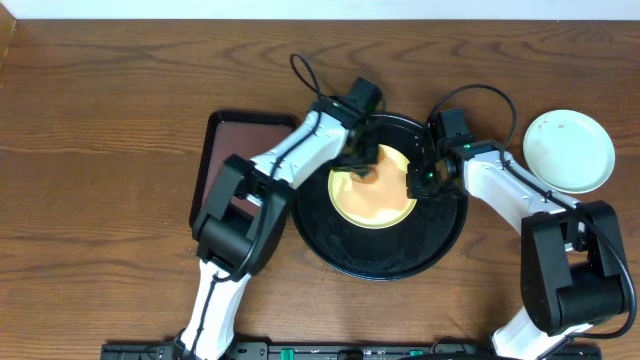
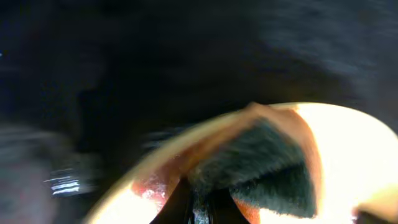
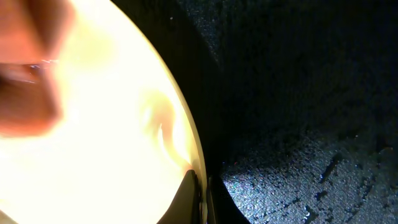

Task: Clean dirty plates on tray and stack at the side
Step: 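Scrub the yellow plate with the sponge while the right gripper holds it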

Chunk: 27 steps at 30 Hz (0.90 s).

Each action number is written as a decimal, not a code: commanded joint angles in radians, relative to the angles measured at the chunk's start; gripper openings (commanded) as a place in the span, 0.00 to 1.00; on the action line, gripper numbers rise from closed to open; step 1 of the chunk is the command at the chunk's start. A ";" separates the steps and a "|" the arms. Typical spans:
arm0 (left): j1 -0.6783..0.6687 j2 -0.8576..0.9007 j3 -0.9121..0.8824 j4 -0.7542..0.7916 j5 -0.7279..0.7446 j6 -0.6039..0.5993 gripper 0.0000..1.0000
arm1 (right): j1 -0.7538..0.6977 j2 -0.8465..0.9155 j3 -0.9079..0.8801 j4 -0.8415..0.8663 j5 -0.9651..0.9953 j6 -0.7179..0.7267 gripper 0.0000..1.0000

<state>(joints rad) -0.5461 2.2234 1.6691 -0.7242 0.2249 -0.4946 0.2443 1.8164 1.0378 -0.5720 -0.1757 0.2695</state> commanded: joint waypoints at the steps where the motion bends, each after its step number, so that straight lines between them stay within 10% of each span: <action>1: 0.051 0.045 -0.014 -0.092 -0.285 0.039 0.08 | -0.007 0.028 -0.023 -0.019 0.119 -0.015 0.01; 13: 0.039 0.045 0.165 -0.483 -0.315 0.000 0.07 | -0.007 0.028 -0.023 -0.015 0.119 0.074 0.01; 27: -0.063 0.040 0.113 -0.280 -0.025 -0.019 0.08 | -0.007 0.028 -0.023 -0.015 0.119 0.074 0.01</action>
<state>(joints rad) -0.5392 2.2440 1.8023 -1.0245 0.0853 -0.4976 0.2417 1.8141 1.0382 -0.5854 -0.1478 0.3447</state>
